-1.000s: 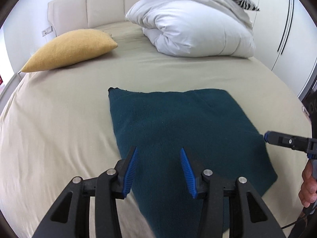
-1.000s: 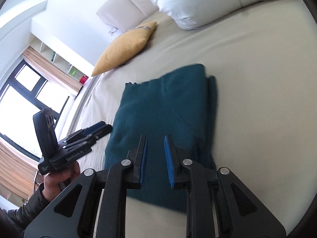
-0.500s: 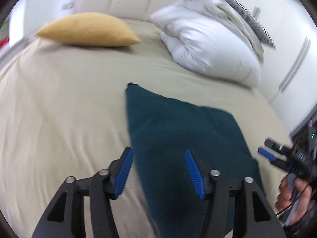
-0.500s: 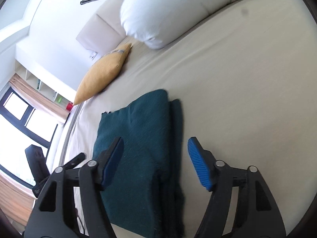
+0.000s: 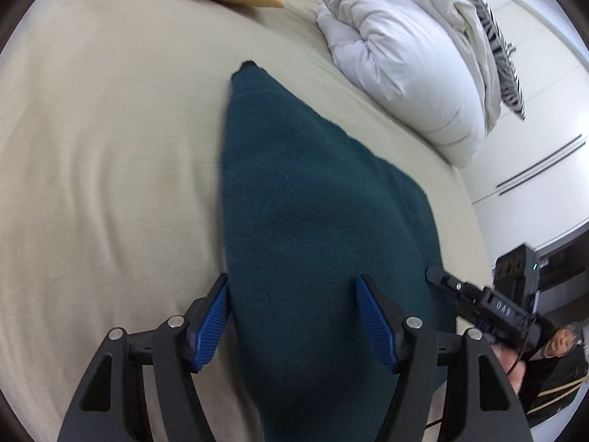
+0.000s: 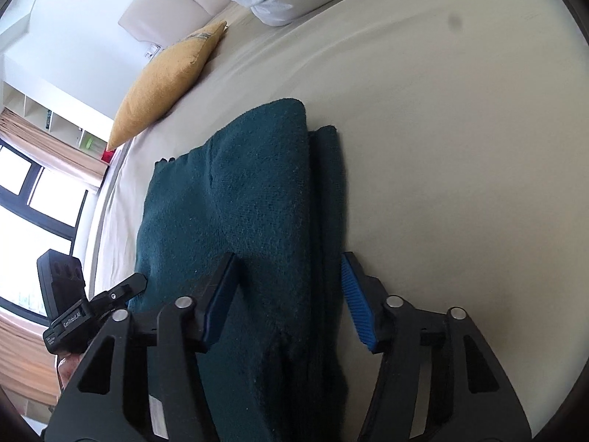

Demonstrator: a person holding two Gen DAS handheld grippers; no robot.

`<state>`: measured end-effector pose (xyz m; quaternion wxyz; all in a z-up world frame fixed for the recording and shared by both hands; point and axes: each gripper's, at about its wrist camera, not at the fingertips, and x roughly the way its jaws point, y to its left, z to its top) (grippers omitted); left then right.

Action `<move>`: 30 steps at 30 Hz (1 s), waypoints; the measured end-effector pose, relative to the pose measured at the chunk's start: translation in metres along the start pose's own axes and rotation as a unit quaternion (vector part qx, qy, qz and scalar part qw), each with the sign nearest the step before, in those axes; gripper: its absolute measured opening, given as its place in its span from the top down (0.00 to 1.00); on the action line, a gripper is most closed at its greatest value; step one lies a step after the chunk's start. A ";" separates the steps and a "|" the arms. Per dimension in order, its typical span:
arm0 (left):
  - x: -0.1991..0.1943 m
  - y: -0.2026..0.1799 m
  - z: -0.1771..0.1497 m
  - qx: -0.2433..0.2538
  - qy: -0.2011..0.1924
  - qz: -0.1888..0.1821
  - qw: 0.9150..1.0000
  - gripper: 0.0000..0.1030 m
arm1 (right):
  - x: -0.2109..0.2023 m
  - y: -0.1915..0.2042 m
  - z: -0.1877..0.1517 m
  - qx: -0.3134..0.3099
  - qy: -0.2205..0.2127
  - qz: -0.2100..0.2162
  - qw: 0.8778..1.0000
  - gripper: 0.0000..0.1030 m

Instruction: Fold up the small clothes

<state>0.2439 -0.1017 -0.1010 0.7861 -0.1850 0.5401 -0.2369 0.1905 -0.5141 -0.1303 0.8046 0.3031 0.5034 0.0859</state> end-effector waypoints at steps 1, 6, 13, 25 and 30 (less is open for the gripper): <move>0.002 -0.003 0.001 0.012 -0.001 0.006 1.000 0.32 | 0.002 -0.001 0.002 0.001 0.004 0.003 1.000 0.55; 0.005 -0.014 0.004 0.049 0.013 0.039 0.998 0.46 | 0.005 0.015 0.000 -0.032 0.005 -0.035 0.999 0.74; -0.028 -0.030 -0.009 0.081 0.004 0.074 0.994 0.66 | -0.016 0.089 -0.027 -0.139 -0.053 -0.152 0.977 0.80; -0.179 -0.015 -0.086 0.112 -0.060 0.087 0.988 0.66 | -0.086 0.214 -0.137 -0.243 -0.096 -0.107 0.959 0.81; -0.224 0.012 -0.131 0.104 -0.067 0.091 0.988 0.66 | -0.090 0.255 -0.188 -0.261 -0.084 -0.070 0.959 0.81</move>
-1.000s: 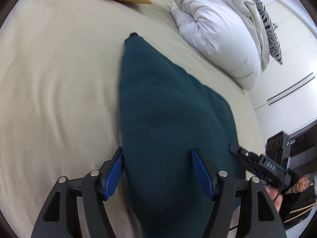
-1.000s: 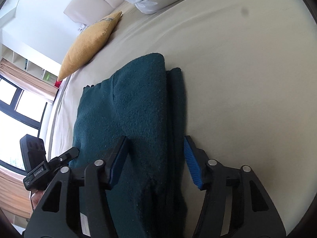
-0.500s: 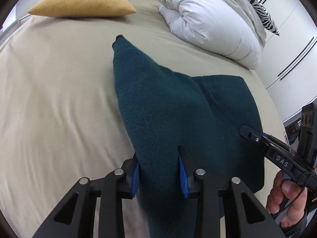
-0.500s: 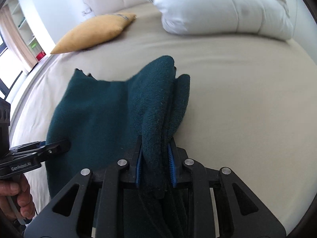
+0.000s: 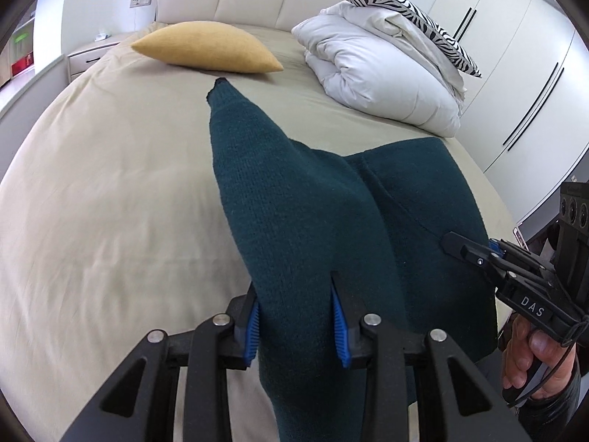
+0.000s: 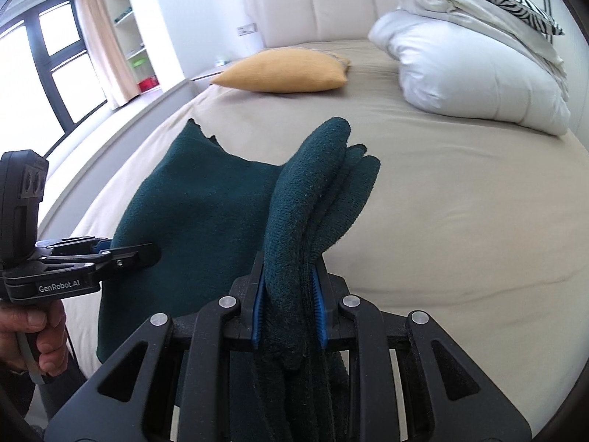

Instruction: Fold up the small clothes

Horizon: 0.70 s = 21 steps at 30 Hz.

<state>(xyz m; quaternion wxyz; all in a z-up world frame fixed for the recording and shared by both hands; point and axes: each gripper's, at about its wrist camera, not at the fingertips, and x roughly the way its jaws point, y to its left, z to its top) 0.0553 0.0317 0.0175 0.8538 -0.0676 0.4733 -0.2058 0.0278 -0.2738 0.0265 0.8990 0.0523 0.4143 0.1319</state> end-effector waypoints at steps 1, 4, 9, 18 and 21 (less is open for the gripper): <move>-0.006 0.005 -0.006 -0.002 -0.003 0.002 1.000 0.66 | 0.000 0.009 -0.003 -0.001 0.002 0.006 1.000 0.81; -0.019 0.021 -0.023 -0.013 -0.006 0.005 1.000 0.66 | 0.001 0.032 -0.019 -0.002 0.006 0.023 1.000 0.81; -0.022 0.041 -0.040 -0.027 -0.003 0.006 1.000 0.66 | 0.009 0.046 -0.040 0.025 0.021 0.052 0.998 0.81; 0.027 0.080 -0.078 -0.067 0.041 0.023 0.997 0.58 | 0.094 0.012 -0.078 0.085 0.088 0.057 0.991 0.79; 0.028 0.084 -0.080 -0.076 0.037 0.010 0.996 0.57 | 0.114 -0.018 -0.093 0.162 0.092 0.112 0.976 0.76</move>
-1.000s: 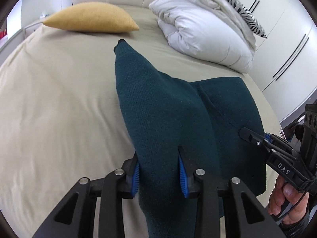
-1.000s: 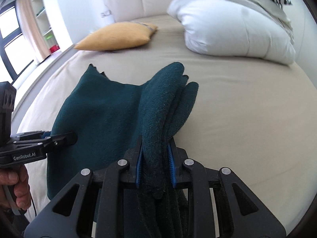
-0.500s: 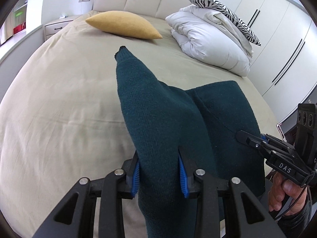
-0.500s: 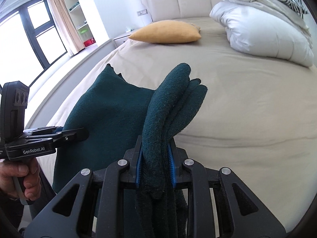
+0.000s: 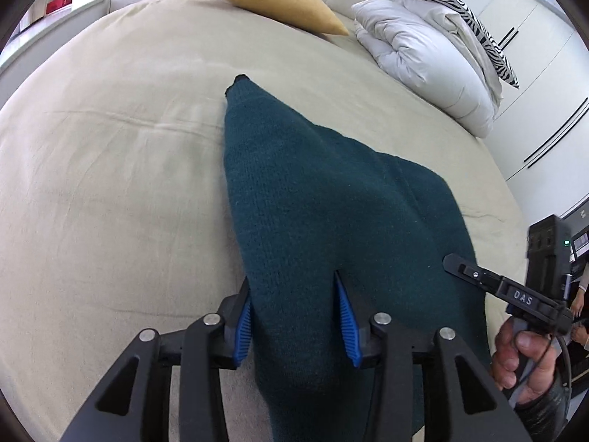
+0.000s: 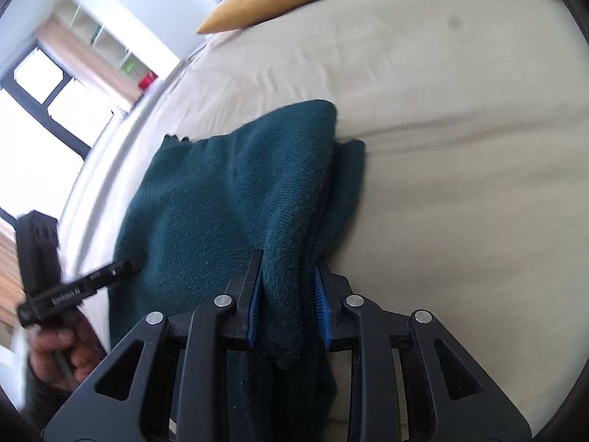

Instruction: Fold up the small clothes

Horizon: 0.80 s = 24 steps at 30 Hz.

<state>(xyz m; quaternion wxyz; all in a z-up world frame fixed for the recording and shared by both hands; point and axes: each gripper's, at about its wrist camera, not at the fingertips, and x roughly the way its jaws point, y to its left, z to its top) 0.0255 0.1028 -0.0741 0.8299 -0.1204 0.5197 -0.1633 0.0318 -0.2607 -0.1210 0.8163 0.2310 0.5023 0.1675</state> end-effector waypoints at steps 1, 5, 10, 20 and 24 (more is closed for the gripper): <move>0.001 -0.001 0.000 0.005 0.000 0.003 1.000 0.56 | 0.004 -0.010 0.000 0.020 -0.001 0.022 1.000 0.76; 0.008 0.002 0.004 0.005 0.001 -0.002 1.000 0.50 | 0.010 -0.016 -0.004 0.012 -0.011 0.033 0.999 0.76; 0.005 0.009 -0.003 0.000 -0.004 -0.010 1.000 0.46 | 0.003 -0.020 -0.023 0.022 -0.015 0.048 0.998 0.75; -0.028 0.013 -0.013 -0.026 -0.047 -0.008 0.999 0.46 | -0.038 -0.017 -0.021 0.035 -0.032 0.017 0.999 0.67; -0.063 0.011 -0.015 -0.014 -0.110 0.013 0.994 0.46 | -0.071 -0.012 -0.021 0.022 -0.070 -0.015 0.997 0.67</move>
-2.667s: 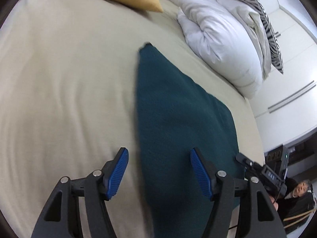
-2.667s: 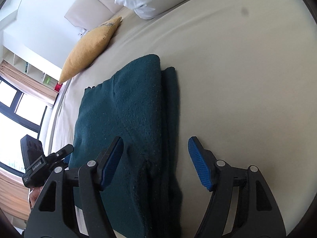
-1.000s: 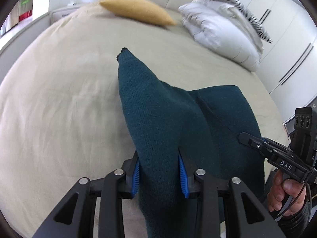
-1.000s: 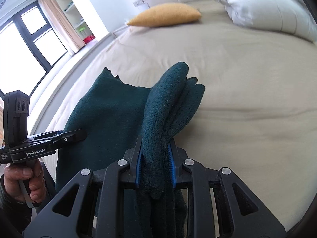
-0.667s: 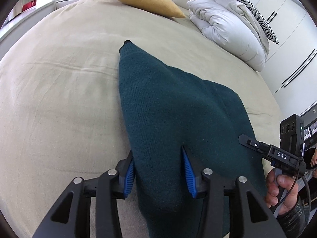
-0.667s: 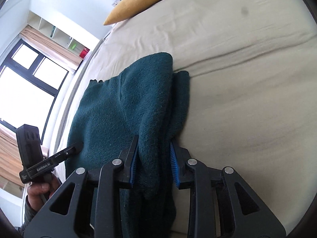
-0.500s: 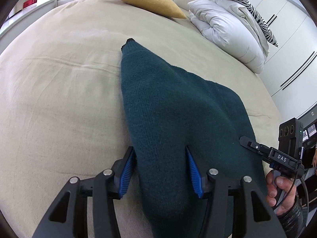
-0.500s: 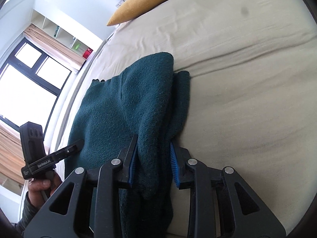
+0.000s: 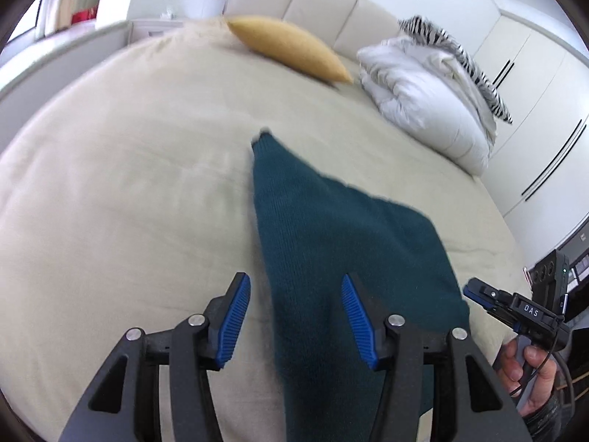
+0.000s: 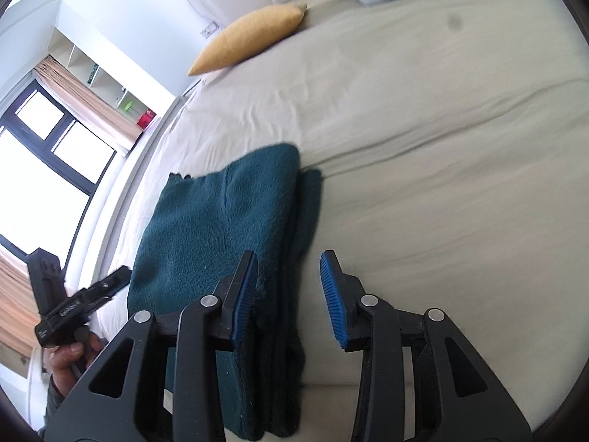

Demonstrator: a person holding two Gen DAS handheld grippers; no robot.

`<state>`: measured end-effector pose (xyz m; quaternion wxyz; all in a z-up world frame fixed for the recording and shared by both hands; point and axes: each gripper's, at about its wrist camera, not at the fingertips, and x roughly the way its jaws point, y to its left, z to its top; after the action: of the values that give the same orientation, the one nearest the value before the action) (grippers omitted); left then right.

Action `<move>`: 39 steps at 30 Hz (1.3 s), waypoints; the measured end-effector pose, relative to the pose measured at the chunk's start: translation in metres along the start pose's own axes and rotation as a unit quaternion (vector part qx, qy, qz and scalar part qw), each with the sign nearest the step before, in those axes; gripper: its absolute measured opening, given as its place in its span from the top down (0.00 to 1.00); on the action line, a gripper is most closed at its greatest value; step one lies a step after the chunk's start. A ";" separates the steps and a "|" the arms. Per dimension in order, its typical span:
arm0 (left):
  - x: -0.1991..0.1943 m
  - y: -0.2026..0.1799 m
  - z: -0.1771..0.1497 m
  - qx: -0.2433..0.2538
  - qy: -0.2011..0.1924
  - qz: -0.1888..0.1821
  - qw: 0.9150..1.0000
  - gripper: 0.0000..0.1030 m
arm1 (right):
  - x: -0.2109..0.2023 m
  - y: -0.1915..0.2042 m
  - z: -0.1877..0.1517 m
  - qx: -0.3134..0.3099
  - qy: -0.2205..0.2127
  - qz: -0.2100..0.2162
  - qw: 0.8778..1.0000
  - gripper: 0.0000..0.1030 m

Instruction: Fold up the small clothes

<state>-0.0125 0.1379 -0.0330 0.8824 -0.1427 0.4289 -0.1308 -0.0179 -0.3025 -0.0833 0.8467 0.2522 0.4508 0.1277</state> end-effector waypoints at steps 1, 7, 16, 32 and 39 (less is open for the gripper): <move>-0.008 -0.002 0.002 0.009 -0.017 0.010 1.000 0.45 | -0.008 0.003 0.001 -0.008 -0.012 -0.009 1.000 0.67; -0.065 -0.028 0.011 0.081 -0.150 0.092 0.981 0.10 | -0.052 0.037 0.010 -0.071 -0.089 -0.064 0.991 0.60; -0.133 -0.073 0.020 0.152 -0.308 0.174 0.923 0.00 | -0.117 0.091 0.016 -0.140 -0.212 -0.100 0.962 0.22; -0.137 -0.096 0.007 0.138 -0.269 0.196 0.933 0.00 | -0.203 0.141 0.005 -0.142 -0.324 -0.135 0.926 0.00; -0.083 -0.077 -0.010 0.109 -0.145 0.186 0.966 0.00 | -0.151 0.140 -0.010 -0.136 -0.208 -0.091 0.964 0.00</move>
<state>-0.0783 0.0943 0.0487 0.9542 0.0191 0.2985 0.0121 -0.1092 -0.2483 0.0934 0.9560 0.1139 0.2646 0.0550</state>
